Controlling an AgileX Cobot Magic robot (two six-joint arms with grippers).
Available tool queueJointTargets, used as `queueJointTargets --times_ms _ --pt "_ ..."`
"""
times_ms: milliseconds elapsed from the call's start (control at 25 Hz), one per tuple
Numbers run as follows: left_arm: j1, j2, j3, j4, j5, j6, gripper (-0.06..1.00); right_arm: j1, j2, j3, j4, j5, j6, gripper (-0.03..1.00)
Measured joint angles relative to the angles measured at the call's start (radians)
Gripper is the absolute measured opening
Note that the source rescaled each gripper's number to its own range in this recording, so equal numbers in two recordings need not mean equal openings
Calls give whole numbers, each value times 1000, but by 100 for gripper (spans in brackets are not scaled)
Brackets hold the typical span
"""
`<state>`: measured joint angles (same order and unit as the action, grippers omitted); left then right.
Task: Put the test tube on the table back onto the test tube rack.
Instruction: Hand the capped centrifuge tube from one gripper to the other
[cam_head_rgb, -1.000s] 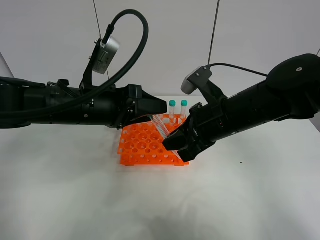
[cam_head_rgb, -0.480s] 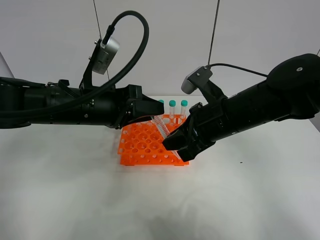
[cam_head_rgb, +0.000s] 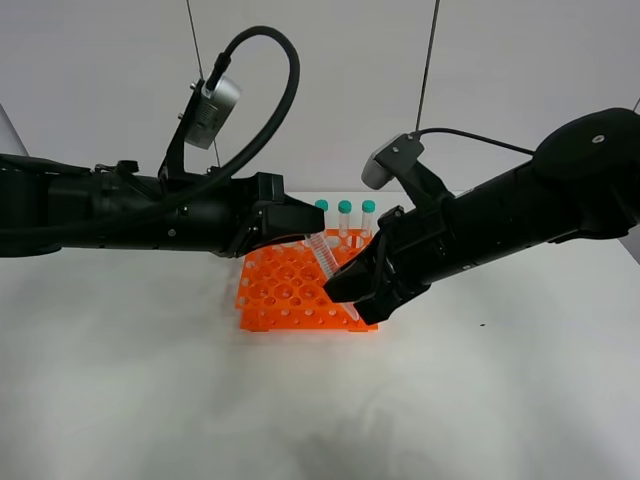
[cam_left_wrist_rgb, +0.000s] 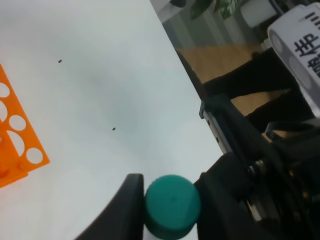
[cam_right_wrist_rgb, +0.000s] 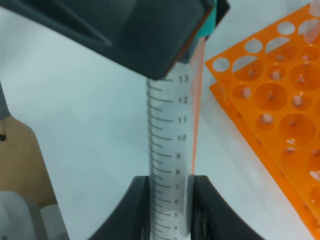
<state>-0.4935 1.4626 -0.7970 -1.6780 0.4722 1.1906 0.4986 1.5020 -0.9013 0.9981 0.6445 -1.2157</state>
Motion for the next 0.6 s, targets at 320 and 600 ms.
queueJointTargets --times_ms 320,600 --pt "0 0 0 13 4 -6 0 0 0 0 -1 -4 1 14" --pt "0 0 0 19 22 -6 0 0 0 0 6 -21 8 96"
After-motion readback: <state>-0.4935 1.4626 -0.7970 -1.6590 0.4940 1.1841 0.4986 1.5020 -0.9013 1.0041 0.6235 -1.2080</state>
